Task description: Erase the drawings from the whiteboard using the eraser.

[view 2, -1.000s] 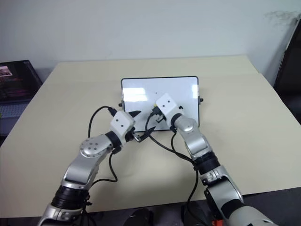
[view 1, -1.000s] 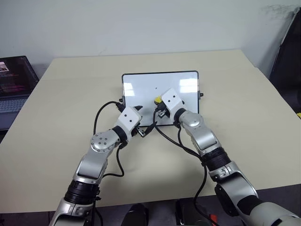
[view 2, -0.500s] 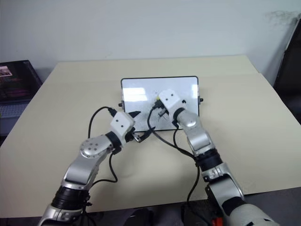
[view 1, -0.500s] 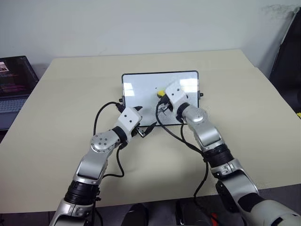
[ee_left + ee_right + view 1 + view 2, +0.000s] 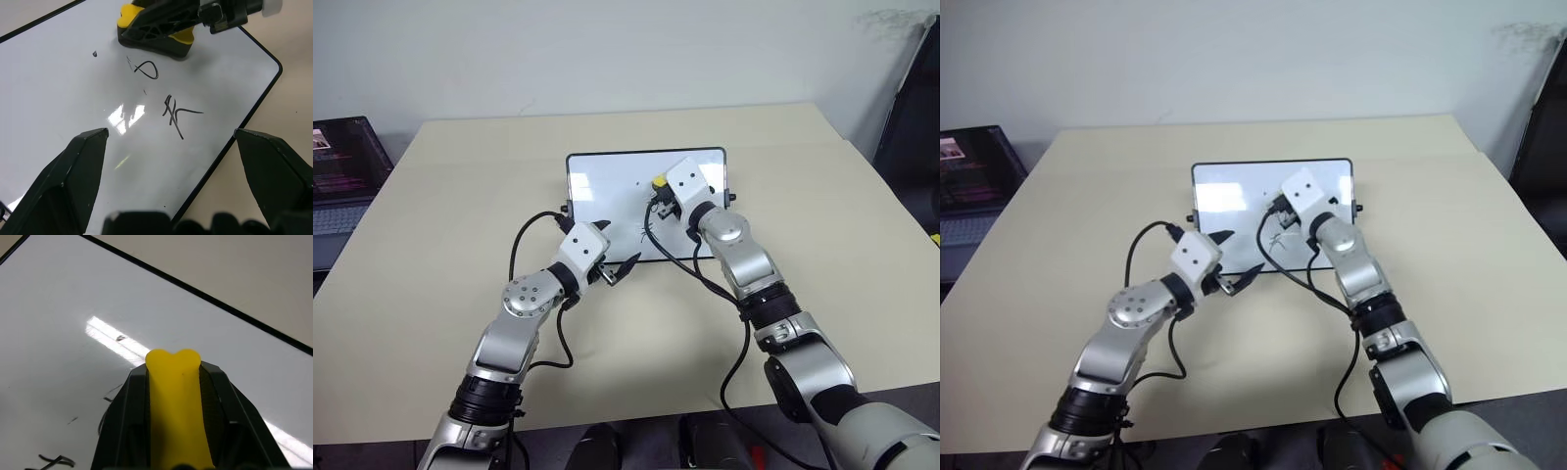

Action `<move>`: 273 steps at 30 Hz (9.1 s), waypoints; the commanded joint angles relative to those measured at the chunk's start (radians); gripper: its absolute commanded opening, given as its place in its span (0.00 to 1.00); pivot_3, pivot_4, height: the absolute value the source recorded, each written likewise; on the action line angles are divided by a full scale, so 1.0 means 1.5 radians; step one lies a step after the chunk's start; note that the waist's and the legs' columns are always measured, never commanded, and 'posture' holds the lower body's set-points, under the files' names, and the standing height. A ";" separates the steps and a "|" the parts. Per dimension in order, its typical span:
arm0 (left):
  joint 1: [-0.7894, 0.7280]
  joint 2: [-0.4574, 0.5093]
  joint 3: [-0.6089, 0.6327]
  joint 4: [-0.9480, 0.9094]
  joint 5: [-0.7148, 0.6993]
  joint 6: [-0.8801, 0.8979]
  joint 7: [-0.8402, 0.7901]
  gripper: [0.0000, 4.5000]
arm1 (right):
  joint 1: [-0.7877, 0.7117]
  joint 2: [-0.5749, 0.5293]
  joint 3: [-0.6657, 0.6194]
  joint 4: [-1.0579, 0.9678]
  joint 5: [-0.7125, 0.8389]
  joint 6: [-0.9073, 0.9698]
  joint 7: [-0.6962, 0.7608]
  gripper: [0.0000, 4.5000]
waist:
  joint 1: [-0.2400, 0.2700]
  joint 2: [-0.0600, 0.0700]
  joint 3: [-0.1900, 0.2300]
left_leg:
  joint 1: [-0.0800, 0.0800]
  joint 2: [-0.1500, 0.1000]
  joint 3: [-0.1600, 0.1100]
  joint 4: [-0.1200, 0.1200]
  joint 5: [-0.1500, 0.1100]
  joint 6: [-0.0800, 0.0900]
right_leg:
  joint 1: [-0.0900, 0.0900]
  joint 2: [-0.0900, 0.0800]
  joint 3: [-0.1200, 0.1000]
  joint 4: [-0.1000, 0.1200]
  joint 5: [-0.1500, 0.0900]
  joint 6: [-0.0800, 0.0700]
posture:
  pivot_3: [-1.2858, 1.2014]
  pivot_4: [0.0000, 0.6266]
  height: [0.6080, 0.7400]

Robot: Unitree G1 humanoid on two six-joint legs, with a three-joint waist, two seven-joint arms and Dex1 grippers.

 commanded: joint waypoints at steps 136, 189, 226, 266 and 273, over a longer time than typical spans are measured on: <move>-0.025 -0.011 -0.004 0.002 0.016 -0.026 -0.003 1.00 | -0.071 0.024 0.009 0.004 -0.037 0.027 -0.011 0.24 | 0.002 0.000 0.000 | 0.003 0.000 -0.004 0.000 0.001 -0.001 | 0.004 0.002 -0.002 -0.002 0.000 0.000 | 0.52 0.24 1.00; -0.021 -0.013 -0.006 -0.011 0.016 -0.012 0.005 1.00 | 0.009 -0.051 0.028 0.006 -0.081 0.020 0.027 0.24 | 0.007 0.000 0.000 | 0.002 0.000 -0.005 0.001 0.001 -0.001 | 0.005 0.002 -0.002 -0.001 0.001 0.000 | 0.52 0.24 1.00; 0.124 -0.009 0.013 -0.169 -0.001 0.086 0.033 1.00 | 0.299 -0.105 -0.042 -0.496 0.109 0.285 0.071 0.24 | 0.013 0.000 0.000 | 0.002 0.000 -0.006 0.000 0.001 -0.001 | 0.005 0.002 -0.003 -0.003 0.000 0.000 | 0.52 0.24 1.00; 0.112 0.003 0.020 -0.154 0.007 0.084 0.050 1.00 | 0.037 0.006 0.090 -0.030 -0.065 0.024 -0.013 0.24 | 0.013 0.000 0.000 | 0.001 0.000 -0.006 0.000 0.001 -0.002 | 0.004 0.002 -0.003 -0.003 0.000 0.000 | 0.52 0.24 1.00; 0.104 0.004 0.019 -0.127 0.006 0.059 0.046 1.00 | 0.104 -0.019 0.097 -0.069 -0.082 0.045 0.005 0.24 | 0.014 0.000 0.000 | 0.004 0.000 -0.006 0.000 0.001 -0.001 | 0.007 0.002 -0.003 -0.002 0.000 0.000 | 0.52 0.24 1.00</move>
